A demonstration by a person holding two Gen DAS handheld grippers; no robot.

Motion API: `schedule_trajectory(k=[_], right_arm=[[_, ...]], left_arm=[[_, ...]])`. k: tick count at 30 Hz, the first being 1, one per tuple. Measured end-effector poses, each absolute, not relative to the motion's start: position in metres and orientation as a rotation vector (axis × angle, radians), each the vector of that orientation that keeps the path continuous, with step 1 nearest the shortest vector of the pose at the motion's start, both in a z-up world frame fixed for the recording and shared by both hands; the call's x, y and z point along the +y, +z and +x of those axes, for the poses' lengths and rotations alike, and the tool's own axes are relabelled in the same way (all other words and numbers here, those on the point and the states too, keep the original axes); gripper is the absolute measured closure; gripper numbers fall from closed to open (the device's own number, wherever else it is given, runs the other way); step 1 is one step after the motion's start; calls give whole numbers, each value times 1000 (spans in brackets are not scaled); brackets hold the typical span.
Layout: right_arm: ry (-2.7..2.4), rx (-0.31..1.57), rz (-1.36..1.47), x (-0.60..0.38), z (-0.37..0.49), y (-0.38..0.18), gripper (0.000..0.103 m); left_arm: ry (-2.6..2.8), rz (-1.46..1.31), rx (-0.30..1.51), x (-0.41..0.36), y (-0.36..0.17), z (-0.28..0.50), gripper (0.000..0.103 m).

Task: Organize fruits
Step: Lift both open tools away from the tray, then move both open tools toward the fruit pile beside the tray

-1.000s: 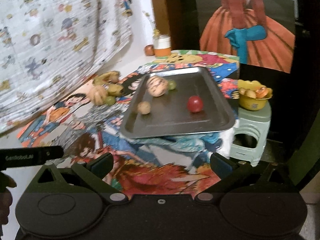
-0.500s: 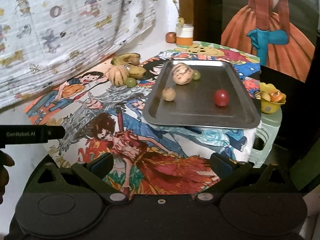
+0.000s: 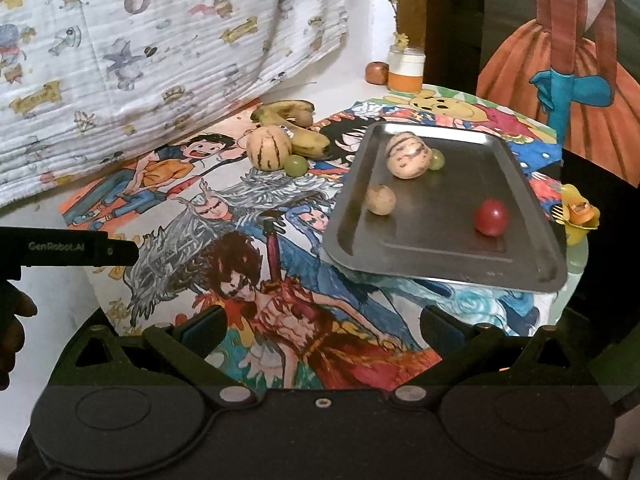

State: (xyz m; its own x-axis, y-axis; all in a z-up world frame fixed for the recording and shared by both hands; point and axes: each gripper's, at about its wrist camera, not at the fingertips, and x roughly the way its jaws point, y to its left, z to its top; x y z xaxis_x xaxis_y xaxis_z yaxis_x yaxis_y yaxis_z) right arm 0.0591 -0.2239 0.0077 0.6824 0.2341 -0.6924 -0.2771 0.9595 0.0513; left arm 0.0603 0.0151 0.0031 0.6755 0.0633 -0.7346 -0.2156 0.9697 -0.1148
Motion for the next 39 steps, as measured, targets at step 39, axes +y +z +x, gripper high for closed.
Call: schedule_trajectory(k=[39], right_arm=[[504, 644, -242, -201, 188, -6, 13]], left_arm=[[-13, -280, 824, 23, -1, 205, 0]])
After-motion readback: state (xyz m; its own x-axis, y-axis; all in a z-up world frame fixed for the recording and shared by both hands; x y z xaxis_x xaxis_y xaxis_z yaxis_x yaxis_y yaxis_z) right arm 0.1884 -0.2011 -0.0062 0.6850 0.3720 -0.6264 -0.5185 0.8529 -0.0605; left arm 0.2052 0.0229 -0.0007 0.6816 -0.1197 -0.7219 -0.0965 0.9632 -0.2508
